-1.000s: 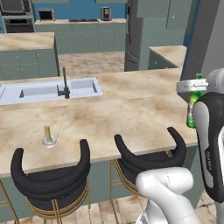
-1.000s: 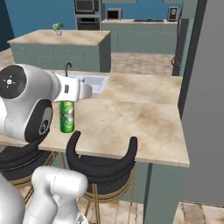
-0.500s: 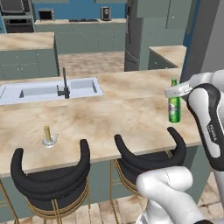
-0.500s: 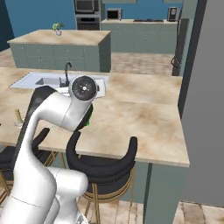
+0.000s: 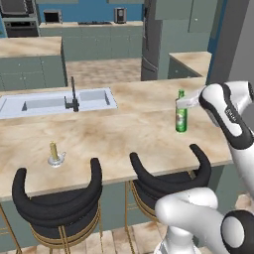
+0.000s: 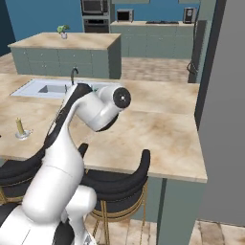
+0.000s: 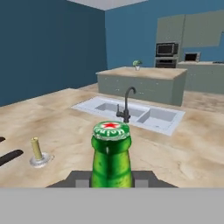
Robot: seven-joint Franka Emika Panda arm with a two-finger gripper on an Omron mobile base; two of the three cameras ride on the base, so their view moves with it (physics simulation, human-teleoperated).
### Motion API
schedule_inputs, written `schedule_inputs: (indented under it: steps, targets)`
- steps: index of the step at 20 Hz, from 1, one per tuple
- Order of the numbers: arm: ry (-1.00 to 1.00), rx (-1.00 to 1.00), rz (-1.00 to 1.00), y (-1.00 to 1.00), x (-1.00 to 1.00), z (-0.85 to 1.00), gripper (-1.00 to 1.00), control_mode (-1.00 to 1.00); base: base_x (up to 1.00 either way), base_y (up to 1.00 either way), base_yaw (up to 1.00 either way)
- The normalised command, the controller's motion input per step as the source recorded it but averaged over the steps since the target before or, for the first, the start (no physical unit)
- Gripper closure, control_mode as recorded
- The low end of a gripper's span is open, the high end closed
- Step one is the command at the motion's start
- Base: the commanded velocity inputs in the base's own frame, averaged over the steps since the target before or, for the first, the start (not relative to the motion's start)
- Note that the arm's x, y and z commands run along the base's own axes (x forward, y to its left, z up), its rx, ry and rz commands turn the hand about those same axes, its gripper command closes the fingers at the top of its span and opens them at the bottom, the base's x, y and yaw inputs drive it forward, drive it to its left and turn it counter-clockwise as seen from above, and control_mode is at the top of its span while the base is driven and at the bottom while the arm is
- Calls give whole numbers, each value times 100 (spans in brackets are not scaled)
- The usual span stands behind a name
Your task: Get the candle and the beer from the cabinet and move them to the dining counter.
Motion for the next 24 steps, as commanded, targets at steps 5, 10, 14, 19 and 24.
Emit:
schedule_inputs:
  steps: [5,10,14,19,24]
  targets:
    - [0,2,5,0,71,-18,100,-100,0,0,0]
    - [0,0,6,0,48,-32,100,-100,0,0,0]
    - [-5,0,6,0,39,-44,100,-100,0,0,0]
    - [-3,2,7,0,37,-44,100,-100,0,0,0]
    - [0,6,7,-1,10,-27,100,-100,0,0,0]
